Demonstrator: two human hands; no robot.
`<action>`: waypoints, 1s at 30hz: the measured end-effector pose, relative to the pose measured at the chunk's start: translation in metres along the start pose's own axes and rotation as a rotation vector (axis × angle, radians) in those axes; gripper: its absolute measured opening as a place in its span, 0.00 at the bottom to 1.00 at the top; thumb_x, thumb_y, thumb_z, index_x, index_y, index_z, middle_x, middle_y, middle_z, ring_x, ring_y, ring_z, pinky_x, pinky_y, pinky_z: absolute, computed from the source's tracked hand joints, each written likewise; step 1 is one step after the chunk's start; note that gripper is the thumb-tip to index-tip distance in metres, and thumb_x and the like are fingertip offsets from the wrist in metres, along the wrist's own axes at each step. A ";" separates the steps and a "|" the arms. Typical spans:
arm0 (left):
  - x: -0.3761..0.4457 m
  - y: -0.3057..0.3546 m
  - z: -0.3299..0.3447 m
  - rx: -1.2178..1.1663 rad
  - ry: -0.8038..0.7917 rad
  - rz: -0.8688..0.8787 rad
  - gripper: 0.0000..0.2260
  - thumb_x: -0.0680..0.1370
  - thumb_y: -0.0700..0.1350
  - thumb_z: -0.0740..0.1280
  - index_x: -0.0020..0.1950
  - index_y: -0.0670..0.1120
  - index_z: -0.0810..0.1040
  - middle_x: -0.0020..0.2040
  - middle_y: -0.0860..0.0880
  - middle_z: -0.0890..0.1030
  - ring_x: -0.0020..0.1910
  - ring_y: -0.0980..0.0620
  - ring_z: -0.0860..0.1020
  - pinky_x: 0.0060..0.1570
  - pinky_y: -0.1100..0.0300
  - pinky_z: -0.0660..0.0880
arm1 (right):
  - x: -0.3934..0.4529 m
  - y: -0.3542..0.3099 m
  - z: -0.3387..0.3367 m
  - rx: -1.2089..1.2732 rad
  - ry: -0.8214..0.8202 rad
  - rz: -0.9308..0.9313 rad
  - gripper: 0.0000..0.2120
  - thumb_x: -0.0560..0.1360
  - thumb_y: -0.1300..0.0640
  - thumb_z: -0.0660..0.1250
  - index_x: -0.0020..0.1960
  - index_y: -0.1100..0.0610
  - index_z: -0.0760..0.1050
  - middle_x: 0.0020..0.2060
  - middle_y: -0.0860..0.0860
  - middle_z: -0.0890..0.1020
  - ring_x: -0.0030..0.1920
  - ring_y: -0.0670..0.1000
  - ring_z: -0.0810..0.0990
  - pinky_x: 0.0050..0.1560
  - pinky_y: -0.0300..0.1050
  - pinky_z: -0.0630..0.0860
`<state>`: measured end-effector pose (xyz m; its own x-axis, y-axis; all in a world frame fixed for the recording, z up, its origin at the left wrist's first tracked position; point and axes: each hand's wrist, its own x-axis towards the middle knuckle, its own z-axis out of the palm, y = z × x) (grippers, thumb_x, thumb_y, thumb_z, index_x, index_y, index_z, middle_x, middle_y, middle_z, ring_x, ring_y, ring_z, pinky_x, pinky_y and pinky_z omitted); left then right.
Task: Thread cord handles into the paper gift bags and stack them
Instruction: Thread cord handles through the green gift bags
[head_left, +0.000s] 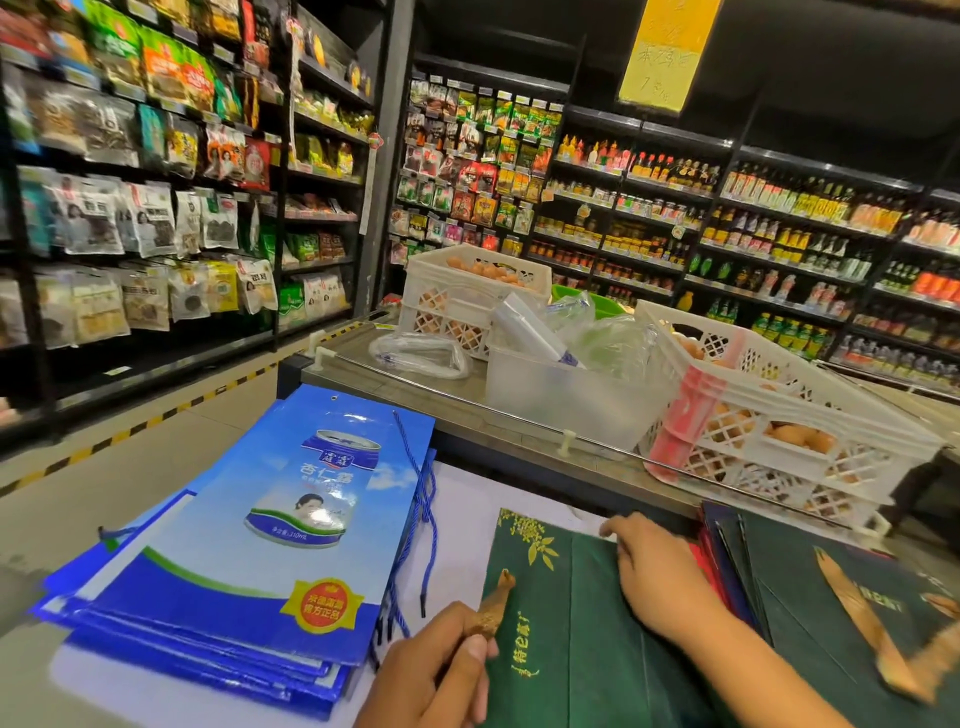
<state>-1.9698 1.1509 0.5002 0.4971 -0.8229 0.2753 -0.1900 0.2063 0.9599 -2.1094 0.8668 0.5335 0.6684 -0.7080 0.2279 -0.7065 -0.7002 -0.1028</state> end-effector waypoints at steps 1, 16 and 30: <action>0.001 -0.003 0.000 -0.004 -0.008 -0.012 0.09 0.80 0.54 0.62 0.45 0.57 0.80 0.30 0.50 0.77 0.29 0.54 0.74 0.32 0.61 0.70 | -0.003 -0.003 0.010 -0.019 -0.009 -0.018 0.18 0.80 0.59 0.58 0.64 0.44 0.77 0.57 0.48 0.80 0.58 0.55 0.80 0.56 0.51 0.75; 0.003 -0.004 0.001 0.079 0.000 -0.087 0.12 0.85 0.50 0.63 0.42 0.55 0.79 0.31 0.51 0.80 0.32 0.56 0.77 0.35 0.66 0.73 | -0.075 -0.100 0.021 0.500 -0.154 -0.268 0.18 0.78 0.49 0.67 0.66 0.36 0.73 0.63 0.30 0.72 0.67 0.34 0.69 0.71 0.35 0.67; 0.002 -0.004 0.000 0.100 -0.041 -0.100 0.01 0.78 0.54 0.69 0.49 0.62 0.78 0.35 0.42 0.80 0.32 0.55 0.77 0.38 0.62 0.75 | -0.045 -0.104 0.040 0.695 0.097 0.034 0.12 0.83 0.56 0.65 0.46 0.43 0.82 0.42 0.39 0.83 0.47 0.39 0.81 0.47 0.34 0.76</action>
<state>-1.9675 1.1484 0.4965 0.4834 -0.8579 0.1744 -0.2260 0.0701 0.9716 -2.0562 0.9678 0.4955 0.6017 -0.7420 0.2956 -0.3930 -0.5972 -0.6992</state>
